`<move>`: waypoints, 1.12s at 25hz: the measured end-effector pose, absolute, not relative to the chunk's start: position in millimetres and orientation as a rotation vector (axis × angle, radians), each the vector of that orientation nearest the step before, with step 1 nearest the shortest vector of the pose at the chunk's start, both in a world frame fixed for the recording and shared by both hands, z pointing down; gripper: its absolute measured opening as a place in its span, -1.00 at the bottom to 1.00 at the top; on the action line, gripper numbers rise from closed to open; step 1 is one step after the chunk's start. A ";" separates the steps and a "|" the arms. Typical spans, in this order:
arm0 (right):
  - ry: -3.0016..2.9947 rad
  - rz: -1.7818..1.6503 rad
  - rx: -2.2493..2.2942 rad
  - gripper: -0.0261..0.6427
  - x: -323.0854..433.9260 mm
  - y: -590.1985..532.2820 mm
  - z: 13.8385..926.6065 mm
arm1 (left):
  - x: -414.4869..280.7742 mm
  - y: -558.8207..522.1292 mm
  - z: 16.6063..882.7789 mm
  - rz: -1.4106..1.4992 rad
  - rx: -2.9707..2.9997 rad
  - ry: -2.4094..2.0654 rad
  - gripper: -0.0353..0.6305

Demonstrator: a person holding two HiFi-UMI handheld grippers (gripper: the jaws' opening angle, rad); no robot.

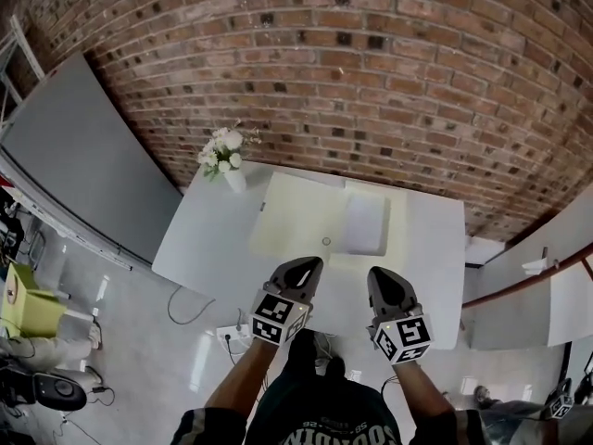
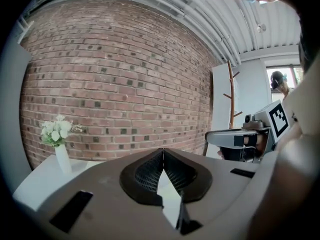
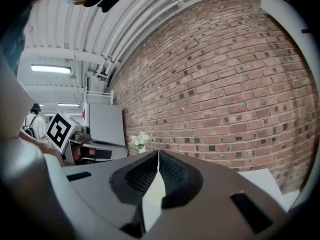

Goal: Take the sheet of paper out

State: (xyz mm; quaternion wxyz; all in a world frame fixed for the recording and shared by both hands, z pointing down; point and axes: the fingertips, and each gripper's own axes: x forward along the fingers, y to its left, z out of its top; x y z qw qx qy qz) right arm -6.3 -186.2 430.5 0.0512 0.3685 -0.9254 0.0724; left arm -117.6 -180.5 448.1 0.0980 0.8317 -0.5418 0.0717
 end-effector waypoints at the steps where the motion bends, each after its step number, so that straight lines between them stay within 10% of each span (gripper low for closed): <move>1: -2.808 0.223 1.139 -0.72 -8.3 -191.7 430.8 | -118.9 -187.9 449.6 0.220 2.473 -1.585 -0.86; 28: -2.620 0.306 1.410 -0.72 -32.0 -283.1 458.4 | -140.5 -309.0 486.9 0.312 2.575 -1.310 -0.86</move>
